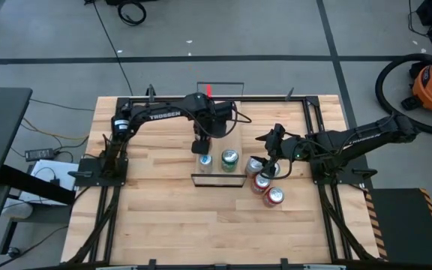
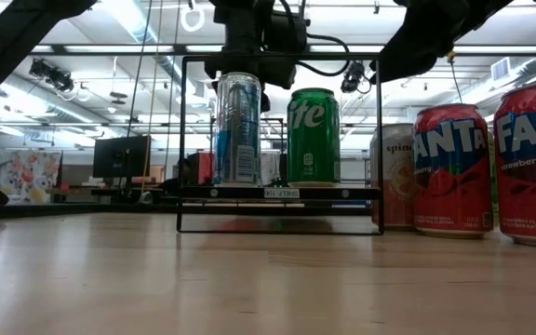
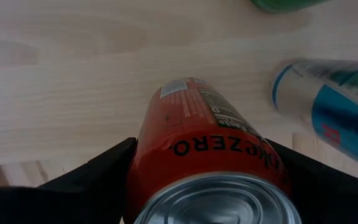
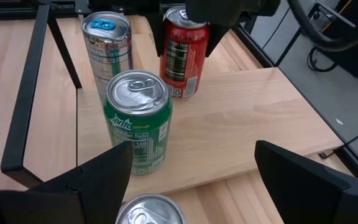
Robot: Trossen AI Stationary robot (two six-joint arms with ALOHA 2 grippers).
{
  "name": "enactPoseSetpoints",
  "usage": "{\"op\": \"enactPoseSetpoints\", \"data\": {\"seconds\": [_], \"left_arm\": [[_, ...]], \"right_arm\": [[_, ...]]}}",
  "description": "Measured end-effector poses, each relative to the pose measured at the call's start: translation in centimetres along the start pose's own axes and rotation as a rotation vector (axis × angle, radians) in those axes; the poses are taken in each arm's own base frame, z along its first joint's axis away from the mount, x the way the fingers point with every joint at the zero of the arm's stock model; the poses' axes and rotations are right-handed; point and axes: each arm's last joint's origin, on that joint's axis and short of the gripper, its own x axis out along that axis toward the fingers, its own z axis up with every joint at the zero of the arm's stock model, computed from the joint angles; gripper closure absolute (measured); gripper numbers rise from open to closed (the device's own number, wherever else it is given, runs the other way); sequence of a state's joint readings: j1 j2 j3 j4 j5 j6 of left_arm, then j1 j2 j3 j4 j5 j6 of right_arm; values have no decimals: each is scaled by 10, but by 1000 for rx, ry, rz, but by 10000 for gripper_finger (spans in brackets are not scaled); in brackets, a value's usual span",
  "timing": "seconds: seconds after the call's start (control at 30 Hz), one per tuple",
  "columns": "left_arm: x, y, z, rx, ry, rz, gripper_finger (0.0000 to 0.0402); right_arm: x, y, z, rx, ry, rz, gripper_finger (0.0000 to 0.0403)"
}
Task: Place canned beverage on shelf
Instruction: Put the red black soda can on the shelf
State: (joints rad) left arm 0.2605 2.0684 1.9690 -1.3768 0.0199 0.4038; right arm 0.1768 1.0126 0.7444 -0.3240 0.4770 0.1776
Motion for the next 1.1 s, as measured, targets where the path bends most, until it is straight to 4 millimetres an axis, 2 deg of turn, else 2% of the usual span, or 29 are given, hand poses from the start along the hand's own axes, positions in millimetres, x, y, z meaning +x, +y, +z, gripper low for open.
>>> {"op": "enactPoseSetpoints", "data": {"seconds": [0.6,0.9,1.1], "left_arm": [[6,-1,3,6,8,-4,81],[5,-3,4,-7,7,-4,26],[5,-6,1,-6,59,20,14]], "right_arm": [[0,0,0,0,-1,0,55],[0,0,0,0,0,0,55],[0,0,0,0,-1,0,55]]}}
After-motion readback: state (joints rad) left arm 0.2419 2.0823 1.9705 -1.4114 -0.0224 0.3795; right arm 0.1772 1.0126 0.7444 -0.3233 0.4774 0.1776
